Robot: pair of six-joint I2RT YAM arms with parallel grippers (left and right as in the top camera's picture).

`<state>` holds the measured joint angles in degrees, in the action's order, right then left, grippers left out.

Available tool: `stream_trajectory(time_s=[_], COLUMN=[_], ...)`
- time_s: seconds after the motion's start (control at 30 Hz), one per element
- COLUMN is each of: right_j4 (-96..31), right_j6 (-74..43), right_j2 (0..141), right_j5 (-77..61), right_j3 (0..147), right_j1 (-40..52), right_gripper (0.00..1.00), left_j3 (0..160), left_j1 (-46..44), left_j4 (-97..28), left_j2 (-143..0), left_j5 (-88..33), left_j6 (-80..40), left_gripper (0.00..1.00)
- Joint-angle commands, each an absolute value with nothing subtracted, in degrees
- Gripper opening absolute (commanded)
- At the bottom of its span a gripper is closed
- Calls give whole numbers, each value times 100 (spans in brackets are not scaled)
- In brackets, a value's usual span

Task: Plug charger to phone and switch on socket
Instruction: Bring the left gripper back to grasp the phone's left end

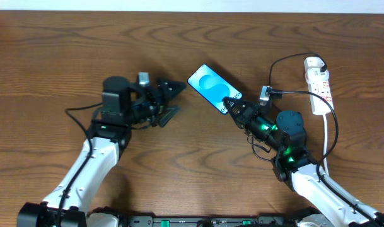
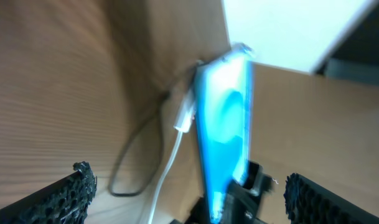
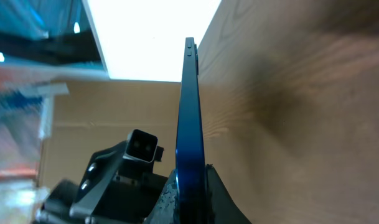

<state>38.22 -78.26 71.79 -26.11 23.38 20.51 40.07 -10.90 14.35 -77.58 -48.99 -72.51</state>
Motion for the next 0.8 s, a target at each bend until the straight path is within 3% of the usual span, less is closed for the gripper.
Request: stream_trajectory(time_s=[0.0,0.2,0.77], right_j4=[3900,3903,3927], right_j6=[-8744,-9627,-10685], right_j2=[7159,7159,7161], right_j5=[-2657,-2676,-2239], right_j3=[2403,2403,2405], right_j1=[2036,2182,3205], right_gripper=[1,1,1], left_j3=[4084,4084,4084], left_j1=[-1299,-1396,-1398], left_j4=[1691,1693,2502], left_j2=[-7782,-7782,-7780], left_j5=[-4727,-4558,-4451], left_j6=[-7631,-7898,-8525], left_gripper=[98,98,97])
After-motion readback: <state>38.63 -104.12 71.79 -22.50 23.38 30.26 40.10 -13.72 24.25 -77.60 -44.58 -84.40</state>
